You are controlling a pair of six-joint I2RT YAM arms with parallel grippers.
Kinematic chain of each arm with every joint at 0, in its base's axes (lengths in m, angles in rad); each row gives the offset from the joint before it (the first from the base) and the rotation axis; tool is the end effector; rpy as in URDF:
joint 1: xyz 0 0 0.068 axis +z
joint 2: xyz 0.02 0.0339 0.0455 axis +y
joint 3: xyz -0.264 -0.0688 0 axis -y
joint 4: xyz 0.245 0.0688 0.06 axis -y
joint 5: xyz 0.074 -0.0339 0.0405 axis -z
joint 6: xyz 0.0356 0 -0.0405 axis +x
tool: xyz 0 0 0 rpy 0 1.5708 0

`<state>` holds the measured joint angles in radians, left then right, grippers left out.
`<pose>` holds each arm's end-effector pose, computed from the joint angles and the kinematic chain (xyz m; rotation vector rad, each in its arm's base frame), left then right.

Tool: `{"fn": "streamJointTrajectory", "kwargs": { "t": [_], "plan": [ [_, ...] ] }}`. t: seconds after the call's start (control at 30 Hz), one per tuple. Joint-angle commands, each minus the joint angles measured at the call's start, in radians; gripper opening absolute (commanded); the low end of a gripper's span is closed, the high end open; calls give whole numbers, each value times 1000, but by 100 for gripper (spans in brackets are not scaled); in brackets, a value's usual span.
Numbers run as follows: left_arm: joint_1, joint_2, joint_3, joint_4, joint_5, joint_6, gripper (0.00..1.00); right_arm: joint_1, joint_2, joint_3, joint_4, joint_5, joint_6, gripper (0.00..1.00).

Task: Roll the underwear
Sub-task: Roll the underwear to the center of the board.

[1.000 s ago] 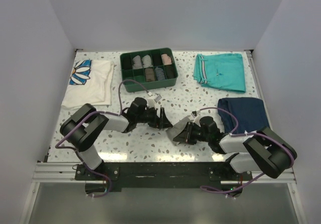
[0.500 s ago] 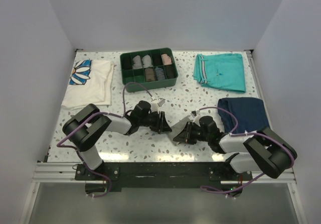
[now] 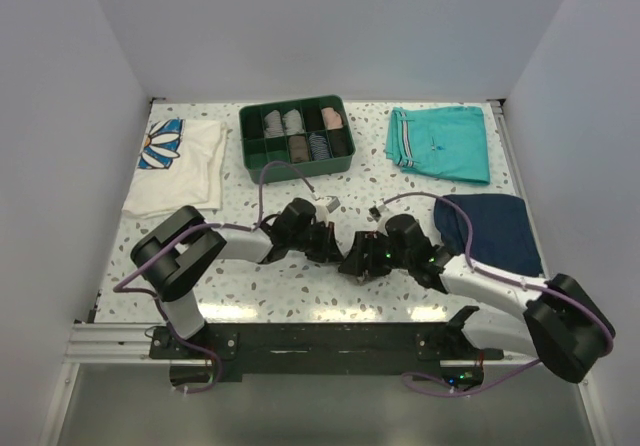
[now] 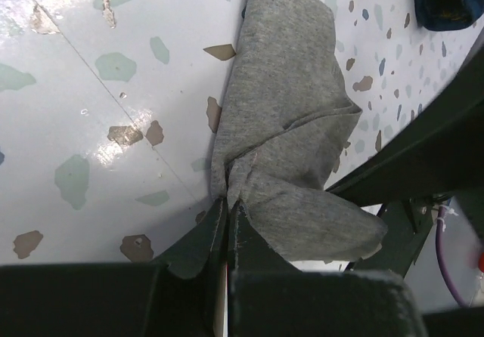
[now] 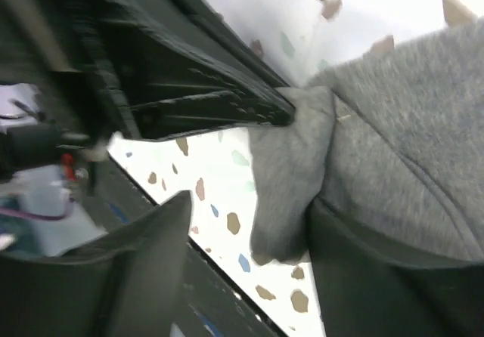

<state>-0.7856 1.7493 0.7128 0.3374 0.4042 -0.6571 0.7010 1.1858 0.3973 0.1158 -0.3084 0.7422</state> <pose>0.2198 -0.2397 0.1243 0.3978 2.4749 -1.1514 0.1616 0.1505 0.1594 -0.1329 2.4515 1.0650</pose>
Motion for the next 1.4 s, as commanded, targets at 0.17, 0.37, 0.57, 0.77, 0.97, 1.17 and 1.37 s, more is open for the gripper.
{"fn": "streamJointTrajectory", "kwargs": {
  "t": [0.17,0.37,0.57,0.77,0.97,1.17,1.37],
  "plan": [
    [-23,-16,60,-136,-45,56,0,156,-75,293,-586,457,-306,73],
    [-24,-24,76,-161,-45,59,0,307,8,347,-579,577,-360,73],
    [-23,-20,86,-170,-44,62,0,396,87,383,-562,637,-398,72],
    [-23,-11,93,-172,-36,65,0,436,182,451,-579,693,-451,72],
    [-23,-14,93,-169,-36,60,0,448,242,453,-553,707,-457,70],
    [-24,-10,96,-169,-27,59,0,471,264,434,-535,746,-445,67],
    [-24,-8,99,-169,-21,57,0,492,319,440,-535,759,-452,55]
  ]
}}
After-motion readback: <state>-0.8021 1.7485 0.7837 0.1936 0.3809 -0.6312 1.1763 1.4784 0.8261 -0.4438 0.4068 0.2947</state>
